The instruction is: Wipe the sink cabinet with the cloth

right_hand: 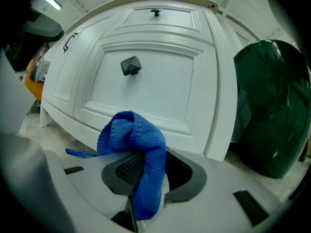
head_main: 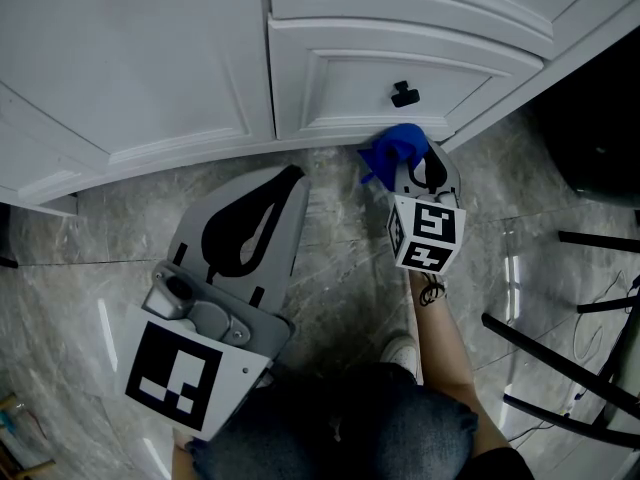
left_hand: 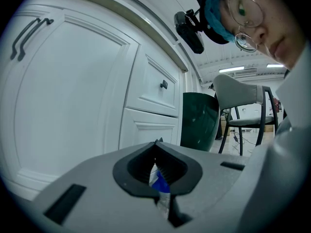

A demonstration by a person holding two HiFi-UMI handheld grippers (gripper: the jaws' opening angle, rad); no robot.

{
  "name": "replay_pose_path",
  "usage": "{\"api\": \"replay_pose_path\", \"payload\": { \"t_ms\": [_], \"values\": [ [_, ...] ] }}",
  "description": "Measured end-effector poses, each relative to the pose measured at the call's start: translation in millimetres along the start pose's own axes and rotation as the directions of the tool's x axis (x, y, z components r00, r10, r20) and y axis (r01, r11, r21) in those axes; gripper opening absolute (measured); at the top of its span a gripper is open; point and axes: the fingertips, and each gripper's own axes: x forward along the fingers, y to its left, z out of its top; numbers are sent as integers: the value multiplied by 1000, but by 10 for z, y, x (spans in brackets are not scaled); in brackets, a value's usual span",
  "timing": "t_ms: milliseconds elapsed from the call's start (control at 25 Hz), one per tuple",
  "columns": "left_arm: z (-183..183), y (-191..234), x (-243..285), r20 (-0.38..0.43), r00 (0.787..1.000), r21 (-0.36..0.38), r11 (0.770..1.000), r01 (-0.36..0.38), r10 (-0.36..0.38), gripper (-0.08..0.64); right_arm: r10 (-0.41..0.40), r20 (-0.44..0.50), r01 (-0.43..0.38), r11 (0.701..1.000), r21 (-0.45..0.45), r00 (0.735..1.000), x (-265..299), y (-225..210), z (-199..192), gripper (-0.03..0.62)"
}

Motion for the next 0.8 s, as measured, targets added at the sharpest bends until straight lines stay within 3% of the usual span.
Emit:
{"api": "replay_pose_path", "payload": {
  "t_ms": [680,800],
  "values": [
    [11,15,-11,9,1000,7,1000,12,-12,3,-140,-30,141,989,41,990,2,-744,-181,117],
    [3,33,-36,-29,999,35,999,33,-32,3,-154,-38,156,987,47,987,-10,-828,-214,117]
  ]
}}
